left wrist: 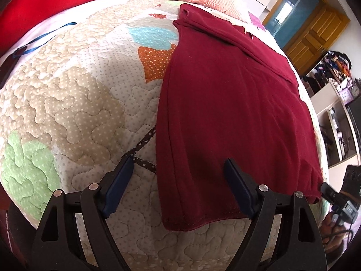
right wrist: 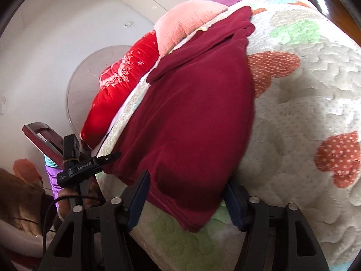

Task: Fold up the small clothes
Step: 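Grasp the hem with both grippers and lift it toward the collar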

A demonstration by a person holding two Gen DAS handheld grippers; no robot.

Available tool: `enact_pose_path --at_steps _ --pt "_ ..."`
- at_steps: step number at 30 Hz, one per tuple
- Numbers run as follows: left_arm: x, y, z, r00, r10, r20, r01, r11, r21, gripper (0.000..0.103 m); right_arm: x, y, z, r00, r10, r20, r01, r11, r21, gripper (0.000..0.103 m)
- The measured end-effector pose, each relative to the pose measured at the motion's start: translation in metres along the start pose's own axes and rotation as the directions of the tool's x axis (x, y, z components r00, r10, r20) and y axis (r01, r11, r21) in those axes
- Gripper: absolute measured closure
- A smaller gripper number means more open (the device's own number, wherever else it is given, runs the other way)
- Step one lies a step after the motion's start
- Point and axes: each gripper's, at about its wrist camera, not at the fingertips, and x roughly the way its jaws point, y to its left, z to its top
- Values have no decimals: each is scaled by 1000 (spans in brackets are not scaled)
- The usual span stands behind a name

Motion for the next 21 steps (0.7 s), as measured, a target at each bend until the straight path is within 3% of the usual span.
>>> enact_pose_path --at_steps 1,3,4,6,8,13,16,18,20,21 --pt "-1 0 0 1000 -4 0 4 1000 0 23 5 0 0 1000 23 -11 -23 1000 1 67" --pt "-2 -2 0 1000 -11 -1 11 1000 19 53 9 -1 -2 999 37 -24 -37 999 8 84" --pt "-3 -3 1 1000 -27 -2 27 999 29 61 10 -1 -3 999 29 -21 -29 1000 10 87" --pt "-5 -5 1 997 -78 -19 79 996 39 89 6 1 -2 999 38 -8 -38 999 17 90" --pt "-10 -9 0 997 -75 -10 75 995 68 93 -3 8 -1 999 39 -2 -39 999 -9 91" --pt "-18 -6 -7 998 -59 -15 61 991 117 96 -18 13 -4 997 -63 -37 60 995 -85 94" --pt "-9 6 -8 998 -56 -33 59 995 80 96 -9 -10 -8 995 -64 -70 63 998 -11 94" --pt "-9 6 -8 998 -58 -34 61 996 70 96 -12 -16 -7 999 -21 -40 23 999 40 93" --pt "-11 2 -8 999 -42 -29 45 996 81 96 -15 -18 -5 999 24 -26 -23 997 71 78" --pt "-11 1 -7 999 -39 -33 41 997 69 95 -15 -18 -4 999 46 -26 -44 996 79 65"
